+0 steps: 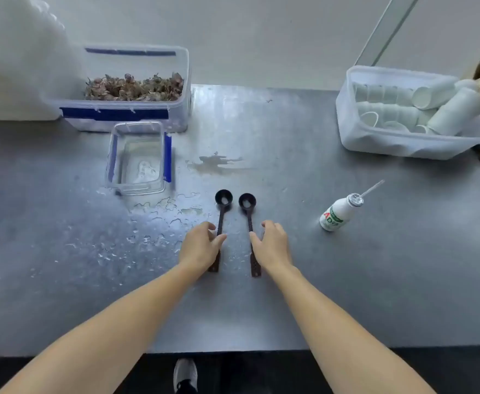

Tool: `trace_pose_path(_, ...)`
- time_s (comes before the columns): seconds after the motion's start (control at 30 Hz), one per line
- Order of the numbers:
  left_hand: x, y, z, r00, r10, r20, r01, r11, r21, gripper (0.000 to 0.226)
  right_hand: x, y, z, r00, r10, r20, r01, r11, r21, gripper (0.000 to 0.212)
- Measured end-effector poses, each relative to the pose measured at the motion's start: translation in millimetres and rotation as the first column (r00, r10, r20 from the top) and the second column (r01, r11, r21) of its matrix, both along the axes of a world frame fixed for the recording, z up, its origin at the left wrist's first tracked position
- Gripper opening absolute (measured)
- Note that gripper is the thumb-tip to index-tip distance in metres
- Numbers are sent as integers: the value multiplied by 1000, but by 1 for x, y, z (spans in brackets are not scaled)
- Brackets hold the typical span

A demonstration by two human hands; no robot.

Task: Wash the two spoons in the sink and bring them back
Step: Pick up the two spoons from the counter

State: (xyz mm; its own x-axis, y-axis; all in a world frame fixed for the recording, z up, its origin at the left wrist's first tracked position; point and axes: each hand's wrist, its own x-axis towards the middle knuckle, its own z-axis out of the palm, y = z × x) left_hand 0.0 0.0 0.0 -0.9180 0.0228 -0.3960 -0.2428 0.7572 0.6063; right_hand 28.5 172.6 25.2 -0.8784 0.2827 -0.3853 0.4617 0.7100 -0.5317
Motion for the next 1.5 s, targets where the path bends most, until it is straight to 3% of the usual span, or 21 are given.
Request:
trace_pose_path(0.07,-11,7,-5,997,67,-26,-68,998,-3,33,-17,9,-10,998,-71,1,71,996,-61,37)
trace_pose_path(0.3,-27,18,-8,974,220,55,-220,976,-6,14,-43,23,-27,990,-72,122,99,966,-237,13)
trace_pose_path(0.4,-30,21,-5,939,276,205,-295,953,65,11,-49,24,-22,975,-89,205,159,921,-357,6)
trace_pose_path(0.53,-32,17,8,808,303,506,-507,794,335,8,-55,31,-13,967,-78,244,198,831,-520,5)
trace_pose_path(0.6,-30,13,14,777,282,563,-553,732,397,12,-58,35,-7,970,-52,238,187,785,-590,5)
trace_pose_path(0.83,1,-8,34,745,327,582,-633,621,462,19,-60,27,12,976,58,209,93,758,-646,9)
trace_pose_path(1.07,70,-61,69,715,442,541,-697,504,510,25,-29,-29,40,935,305,182,-108,732,-673,8)
trace_pose_path(1.27,171,-121,96,642,595,483,-751,365,550,35,22,-101,66,841,513,169,-262,660,-704,9)
trace_pose_path(1.5,325,-174,104,475,748,464,-783,118,611,32,117,-192,93,666,732,143,-464,557,-688,6)
